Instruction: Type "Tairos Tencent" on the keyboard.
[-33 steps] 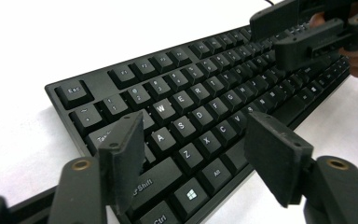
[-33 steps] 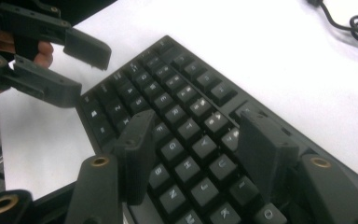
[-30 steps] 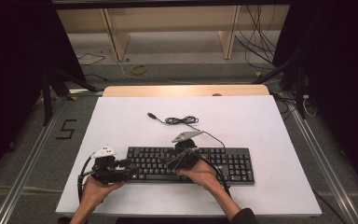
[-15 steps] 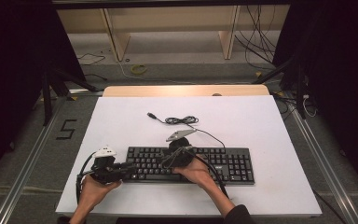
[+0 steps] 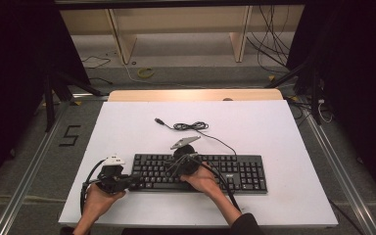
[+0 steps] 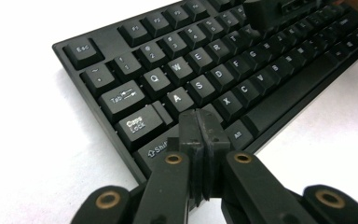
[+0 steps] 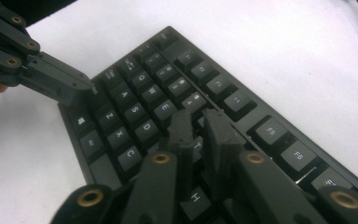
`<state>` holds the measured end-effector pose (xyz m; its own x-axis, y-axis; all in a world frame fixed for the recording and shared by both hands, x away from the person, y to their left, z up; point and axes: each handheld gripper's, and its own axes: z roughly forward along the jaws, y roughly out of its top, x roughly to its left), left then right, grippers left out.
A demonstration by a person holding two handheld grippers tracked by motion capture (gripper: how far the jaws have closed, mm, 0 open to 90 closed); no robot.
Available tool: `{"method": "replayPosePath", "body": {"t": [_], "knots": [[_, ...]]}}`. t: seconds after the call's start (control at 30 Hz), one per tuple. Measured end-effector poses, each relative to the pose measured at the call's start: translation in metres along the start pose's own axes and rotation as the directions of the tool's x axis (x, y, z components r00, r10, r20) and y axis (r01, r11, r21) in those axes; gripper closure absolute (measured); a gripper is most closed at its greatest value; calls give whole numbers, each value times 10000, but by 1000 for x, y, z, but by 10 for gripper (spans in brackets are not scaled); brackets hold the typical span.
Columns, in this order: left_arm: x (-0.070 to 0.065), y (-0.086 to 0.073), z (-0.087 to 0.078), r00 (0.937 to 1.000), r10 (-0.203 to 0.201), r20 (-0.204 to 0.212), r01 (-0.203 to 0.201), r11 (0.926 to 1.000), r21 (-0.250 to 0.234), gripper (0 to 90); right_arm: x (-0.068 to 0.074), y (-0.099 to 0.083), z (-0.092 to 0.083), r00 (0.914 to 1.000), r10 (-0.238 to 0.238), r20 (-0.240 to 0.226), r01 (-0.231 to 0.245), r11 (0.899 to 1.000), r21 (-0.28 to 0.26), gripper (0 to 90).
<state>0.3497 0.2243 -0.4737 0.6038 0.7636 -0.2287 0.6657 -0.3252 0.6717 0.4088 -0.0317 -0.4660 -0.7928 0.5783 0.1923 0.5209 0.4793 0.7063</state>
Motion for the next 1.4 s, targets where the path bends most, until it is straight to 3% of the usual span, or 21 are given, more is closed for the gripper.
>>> {"method": "replayPosePath", "body": {"t": [0.17,1.17,1.4], "knots": [[2,0,1,9998,-147,-99,147,9999,-10,890,-1,0,3,10000,-1,44,1,10000,54,900],[7,-1,5,9996,-124,-273,130,9997,223,892,2,-3,15,9992,-237,327,221,9986,482,900],[6,0,4,9998,-179,-126,180,9998,85,887,0,-3,12,9999,133,108,-135,9997,227,900]]}}
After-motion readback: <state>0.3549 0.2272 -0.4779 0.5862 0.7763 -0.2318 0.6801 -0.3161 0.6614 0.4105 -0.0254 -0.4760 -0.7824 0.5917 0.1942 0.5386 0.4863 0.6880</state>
